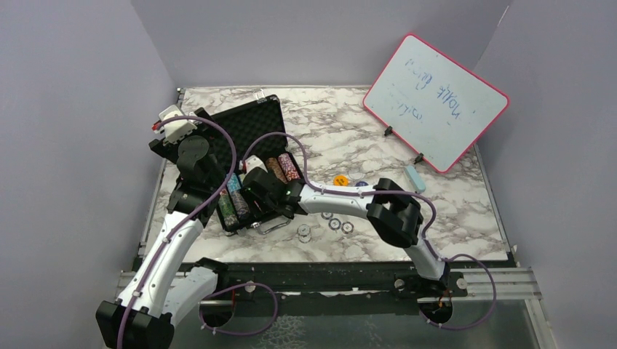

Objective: Pack up texas hold em set

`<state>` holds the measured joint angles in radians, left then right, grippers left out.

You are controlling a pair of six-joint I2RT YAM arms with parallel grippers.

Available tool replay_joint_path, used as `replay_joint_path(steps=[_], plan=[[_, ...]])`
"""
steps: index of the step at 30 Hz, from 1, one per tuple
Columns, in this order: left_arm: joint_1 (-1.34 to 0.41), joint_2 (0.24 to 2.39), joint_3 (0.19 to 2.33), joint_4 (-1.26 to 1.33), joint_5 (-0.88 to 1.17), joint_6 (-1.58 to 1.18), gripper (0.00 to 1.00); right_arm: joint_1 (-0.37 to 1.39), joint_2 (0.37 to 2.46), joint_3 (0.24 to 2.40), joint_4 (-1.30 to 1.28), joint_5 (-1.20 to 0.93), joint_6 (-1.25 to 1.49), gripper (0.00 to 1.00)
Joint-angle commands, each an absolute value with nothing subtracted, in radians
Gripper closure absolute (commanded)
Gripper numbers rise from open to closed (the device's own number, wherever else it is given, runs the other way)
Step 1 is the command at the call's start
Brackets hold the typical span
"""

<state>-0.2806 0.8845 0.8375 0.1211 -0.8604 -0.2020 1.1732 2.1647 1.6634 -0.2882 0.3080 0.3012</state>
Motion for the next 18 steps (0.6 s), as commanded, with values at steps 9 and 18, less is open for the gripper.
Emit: replay_joint_path(steps=[9,18], plan=[[-0.272,0.881,0.850,0.094,-0.806,-0.239,0.01,1.184,2.031,1.654,-0.329,0.356,0.386,0.18],[-0.273,0.889,0.852,0.088,-0.689,-0.237,0.01,1.094,1.697,1.317,-0.322,0.556,0.542,0.21]])
